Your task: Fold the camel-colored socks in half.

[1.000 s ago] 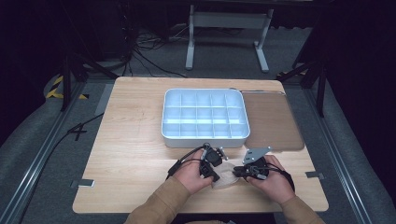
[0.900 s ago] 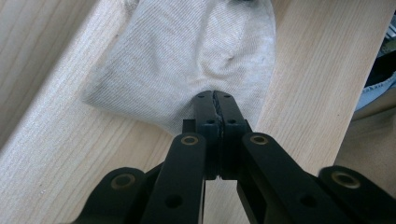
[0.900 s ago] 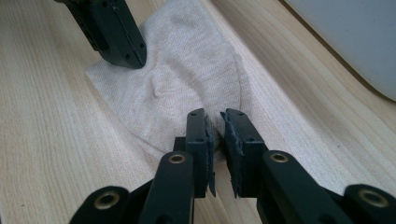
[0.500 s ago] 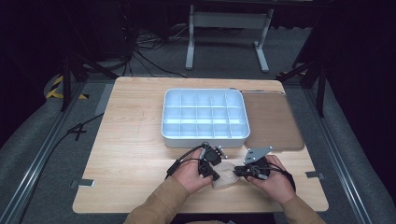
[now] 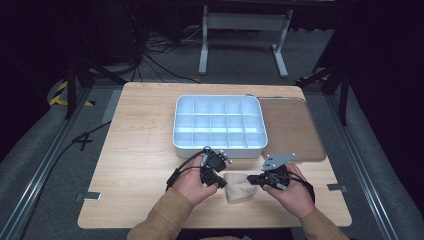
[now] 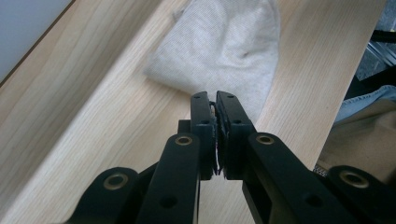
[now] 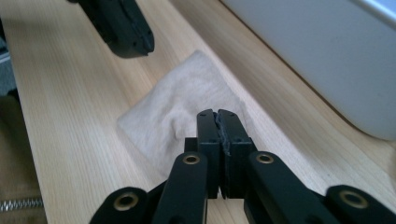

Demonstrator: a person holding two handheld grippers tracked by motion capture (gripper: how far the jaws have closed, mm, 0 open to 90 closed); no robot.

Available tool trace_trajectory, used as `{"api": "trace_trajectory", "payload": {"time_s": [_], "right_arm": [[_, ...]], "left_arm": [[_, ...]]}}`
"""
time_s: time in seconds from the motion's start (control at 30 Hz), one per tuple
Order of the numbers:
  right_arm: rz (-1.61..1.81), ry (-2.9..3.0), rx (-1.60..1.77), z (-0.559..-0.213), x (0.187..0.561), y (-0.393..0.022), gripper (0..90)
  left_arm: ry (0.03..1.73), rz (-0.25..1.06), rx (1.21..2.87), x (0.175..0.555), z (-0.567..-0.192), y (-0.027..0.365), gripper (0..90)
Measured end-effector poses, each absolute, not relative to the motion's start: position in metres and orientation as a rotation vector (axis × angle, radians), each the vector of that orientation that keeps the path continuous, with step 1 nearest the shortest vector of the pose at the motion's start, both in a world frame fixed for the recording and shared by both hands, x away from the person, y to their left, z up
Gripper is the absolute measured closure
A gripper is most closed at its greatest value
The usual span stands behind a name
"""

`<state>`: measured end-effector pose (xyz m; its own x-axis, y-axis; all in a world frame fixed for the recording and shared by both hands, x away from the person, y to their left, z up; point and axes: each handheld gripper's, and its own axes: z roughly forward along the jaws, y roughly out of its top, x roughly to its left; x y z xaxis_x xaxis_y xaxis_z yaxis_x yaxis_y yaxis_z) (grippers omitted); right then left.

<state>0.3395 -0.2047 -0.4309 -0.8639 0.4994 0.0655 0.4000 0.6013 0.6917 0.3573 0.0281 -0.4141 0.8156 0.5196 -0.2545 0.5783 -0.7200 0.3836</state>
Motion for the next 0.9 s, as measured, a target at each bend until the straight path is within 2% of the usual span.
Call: {"api": "trace_trajectory", "payload": {"time_s": [0.37, 0.9], "right_arm": [[1.138, 2.703, 0.773, -0.446, 0.352, -0.181, 89.9], [1.078, 2.706, 0.842, -0.460, 0.362, -0.180, 90.0]], "left_arm": [[0.877, -0.176, 2.559, 0.357, -0.425, 0.037, 86.7], [0.885, -0.163, 2.562, 0.360, -0.437, 0.034, 85.4]]}}
